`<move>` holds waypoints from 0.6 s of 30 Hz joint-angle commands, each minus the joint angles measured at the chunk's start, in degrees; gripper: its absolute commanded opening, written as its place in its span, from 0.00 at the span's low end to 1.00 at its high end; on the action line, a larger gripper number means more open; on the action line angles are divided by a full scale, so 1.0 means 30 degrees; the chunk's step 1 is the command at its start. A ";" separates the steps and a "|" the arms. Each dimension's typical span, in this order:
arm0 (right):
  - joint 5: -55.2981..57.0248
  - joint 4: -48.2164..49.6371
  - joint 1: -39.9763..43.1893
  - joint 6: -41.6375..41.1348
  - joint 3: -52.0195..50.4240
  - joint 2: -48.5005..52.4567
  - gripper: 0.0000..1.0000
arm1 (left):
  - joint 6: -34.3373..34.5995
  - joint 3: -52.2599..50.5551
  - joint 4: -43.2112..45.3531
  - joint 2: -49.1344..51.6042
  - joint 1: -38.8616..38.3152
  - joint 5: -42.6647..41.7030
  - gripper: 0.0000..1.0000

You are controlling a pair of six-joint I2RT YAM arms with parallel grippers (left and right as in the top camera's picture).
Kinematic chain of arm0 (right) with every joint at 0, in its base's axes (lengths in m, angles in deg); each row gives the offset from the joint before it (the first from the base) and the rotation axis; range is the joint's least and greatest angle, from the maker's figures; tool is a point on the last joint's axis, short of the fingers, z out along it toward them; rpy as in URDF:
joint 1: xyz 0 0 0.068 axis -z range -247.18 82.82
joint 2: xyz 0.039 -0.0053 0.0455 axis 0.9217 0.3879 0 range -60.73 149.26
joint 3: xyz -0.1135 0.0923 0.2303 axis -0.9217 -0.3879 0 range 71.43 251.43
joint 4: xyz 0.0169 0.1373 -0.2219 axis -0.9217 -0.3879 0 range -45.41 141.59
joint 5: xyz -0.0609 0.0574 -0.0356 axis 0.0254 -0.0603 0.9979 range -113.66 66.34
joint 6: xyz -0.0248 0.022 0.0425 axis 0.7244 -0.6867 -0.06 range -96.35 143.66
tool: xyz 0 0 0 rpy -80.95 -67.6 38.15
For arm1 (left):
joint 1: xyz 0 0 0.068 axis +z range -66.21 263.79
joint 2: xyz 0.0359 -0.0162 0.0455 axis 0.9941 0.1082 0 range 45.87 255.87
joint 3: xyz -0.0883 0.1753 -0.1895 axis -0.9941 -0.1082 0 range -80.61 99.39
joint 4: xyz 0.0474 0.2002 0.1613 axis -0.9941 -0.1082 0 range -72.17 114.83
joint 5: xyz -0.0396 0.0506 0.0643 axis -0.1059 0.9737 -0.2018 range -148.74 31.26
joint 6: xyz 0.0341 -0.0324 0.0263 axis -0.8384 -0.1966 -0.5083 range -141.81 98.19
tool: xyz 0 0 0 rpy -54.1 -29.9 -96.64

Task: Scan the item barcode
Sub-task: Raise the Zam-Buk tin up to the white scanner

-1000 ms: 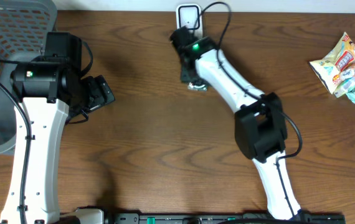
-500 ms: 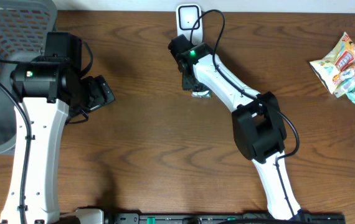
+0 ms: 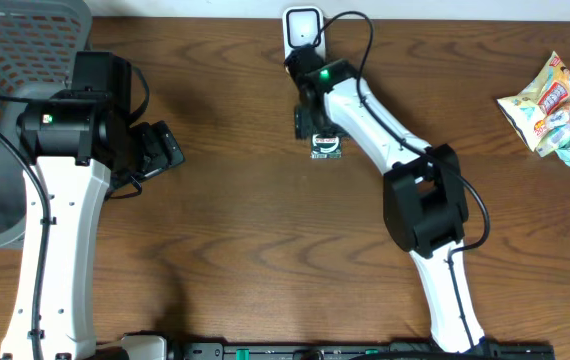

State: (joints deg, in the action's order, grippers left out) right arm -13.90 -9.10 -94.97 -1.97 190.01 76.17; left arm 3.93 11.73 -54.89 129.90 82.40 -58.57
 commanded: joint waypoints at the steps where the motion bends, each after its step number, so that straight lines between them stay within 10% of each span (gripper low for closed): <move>1: -0.1829 0.0459 0.0393 0.2557 0.0546 0.0044 0.88 | 0.0175 0.0022 -0.0124 0.0102 0.0015 0.0117 0.98; 18: -0.2747 -0.0291 0.0641 0.2623 -0.0430 0.0991 0.82 | 0.0175 0.0022 -0.0124 0.0102 0.0015 0.0117 0.98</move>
State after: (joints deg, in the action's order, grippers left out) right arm -21.22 -9.84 -93.22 5.07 189.47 78.09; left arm 3.93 11.73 -54.89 129.90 82.40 -58.55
